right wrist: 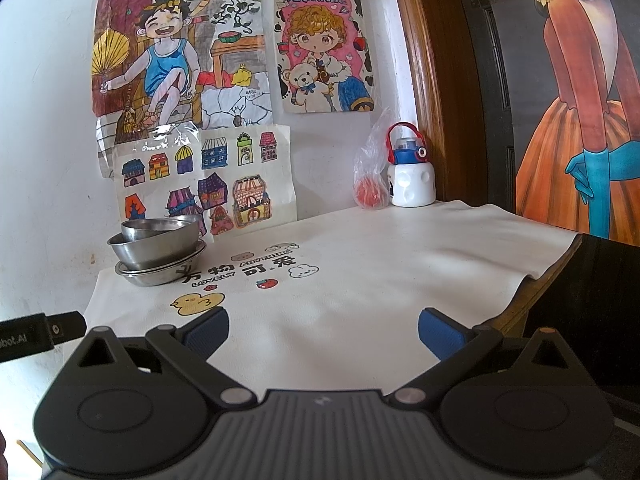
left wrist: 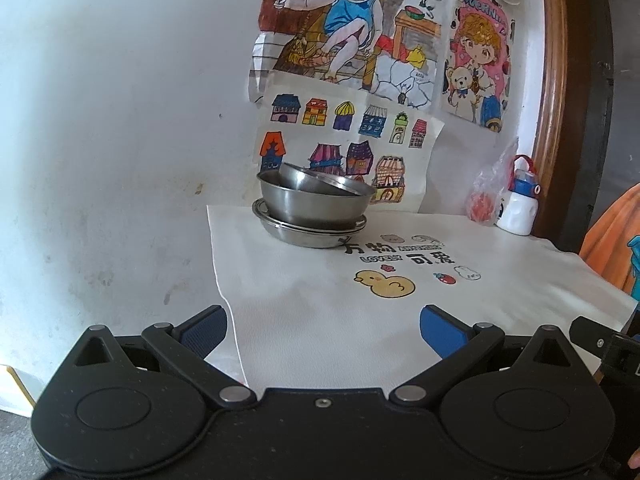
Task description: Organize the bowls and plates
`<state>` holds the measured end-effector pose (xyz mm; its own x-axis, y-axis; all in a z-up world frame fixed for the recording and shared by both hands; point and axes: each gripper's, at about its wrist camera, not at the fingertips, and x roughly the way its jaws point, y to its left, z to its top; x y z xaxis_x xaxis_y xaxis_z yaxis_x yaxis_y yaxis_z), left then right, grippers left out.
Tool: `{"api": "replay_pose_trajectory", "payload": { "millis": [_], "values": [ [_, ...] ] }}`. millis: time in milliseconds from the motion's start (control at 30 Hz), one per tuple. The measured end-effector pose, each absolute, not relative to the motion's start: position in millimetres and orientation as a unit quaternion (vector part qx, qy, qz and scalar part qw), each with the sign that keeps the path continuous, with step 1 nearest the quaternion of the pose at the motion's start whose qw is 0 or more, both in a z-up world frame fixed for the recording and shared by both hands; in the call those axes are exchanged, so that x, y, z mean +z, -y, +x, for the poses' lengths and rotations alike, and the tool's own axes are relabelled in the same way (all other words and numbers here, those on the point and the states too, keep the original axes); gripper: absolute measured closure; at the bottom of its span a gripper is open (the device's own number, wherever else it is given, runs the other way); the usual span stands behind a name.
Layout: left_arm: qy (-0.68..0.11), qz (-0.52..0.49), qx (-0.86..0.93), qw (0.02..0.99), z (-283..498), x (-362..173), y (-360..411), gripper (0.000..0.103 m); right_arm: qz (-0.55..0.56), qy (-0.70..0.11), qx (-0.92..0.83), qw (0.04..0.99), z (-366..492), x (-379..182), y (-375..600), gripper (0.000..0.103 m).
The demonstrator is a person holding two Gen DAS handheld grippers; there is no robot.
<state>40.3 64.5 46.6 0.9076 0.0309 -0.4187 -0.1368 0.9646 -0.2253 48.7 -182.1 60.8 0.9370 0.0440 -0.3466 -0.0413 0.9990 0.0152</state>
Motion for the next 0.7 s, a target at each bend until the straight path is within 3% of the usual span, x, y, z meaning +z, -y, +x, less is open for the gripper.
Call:
{"api": "replay_pose_trajectory", "payload": {
  "millis": [700],
  "values": [
    [-0.206, -0.121, 0.048, 0.970, 39.8, 47.4, -64.3, 0.001, 0.004, -0.179, 0.020, 0.984, 48.9, 58.3, 179.3, 0.000]
  ]
}}
